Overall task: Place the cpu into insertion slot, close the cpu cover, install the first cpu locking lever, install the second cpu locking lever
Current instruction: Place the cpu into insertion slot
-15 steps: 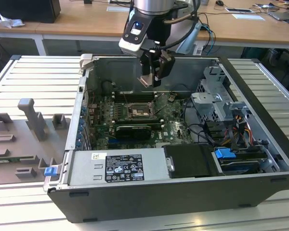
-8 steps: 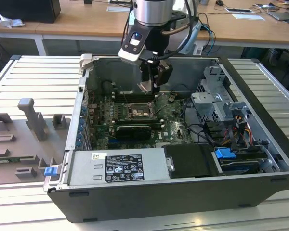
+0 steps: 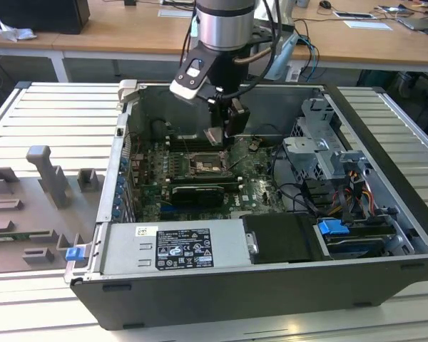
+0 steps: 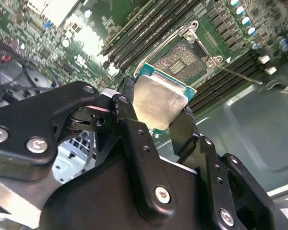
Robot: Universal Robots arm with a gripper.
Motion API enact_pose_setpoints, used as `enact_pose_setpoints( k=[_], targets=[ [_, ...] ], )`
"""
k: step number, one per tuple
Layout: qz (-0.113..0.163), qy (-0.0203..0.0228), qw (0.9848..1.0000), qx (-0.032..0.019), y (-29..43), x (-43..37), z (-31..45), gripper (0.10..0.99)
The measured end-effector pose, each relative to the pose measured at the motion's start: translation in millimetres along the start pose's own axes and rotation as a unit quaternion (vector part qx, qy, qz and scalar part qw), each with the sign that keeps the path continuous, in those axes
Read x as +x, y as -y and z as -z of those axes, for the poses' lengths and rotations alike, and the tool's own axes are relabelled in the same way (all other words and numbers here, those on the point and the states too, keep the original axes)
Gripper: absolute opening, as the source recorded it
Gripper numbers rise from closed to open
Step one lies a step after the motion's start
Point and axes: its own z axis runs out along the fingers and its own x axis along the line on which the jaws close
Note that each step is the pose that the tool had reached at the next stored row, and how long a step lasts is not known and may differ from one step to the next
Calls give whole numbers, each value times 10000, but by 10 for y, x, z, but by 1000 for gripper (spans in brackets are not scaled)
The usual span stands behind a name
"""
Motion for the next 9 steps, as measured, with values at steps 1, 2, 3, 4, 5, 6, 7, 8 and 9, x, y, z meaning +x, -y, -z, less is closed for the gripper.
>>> enact_pose_setpoints(
  k=[1, 2, 3, 4, 5, 6, 7, 8, 9],
  targets=[
    [-90, 6, 10000, 1, 2, 0, -22, 537],
    [-156, 12, 9999, 2, 3, -1, -37, 537],
    [-351, 28, 9994, 0, 6, -1, -71, 537],
    [-481, 39, 9988, -2, 8, -2, -89, 537],
    [-640, 52, 9979, -4, 9, -2, -109, 537],
    [-724, 59, 9974, -6, 10, -2, -119, 537],
    [-803, 66, 9967, -7, 11, -2, -130, 537],
    [-983, 80, 9951, -10, 13, -3, -158, 537],
    [-1076, 88, 9942, -11, 15, -2, -175, 537]
  ],
)
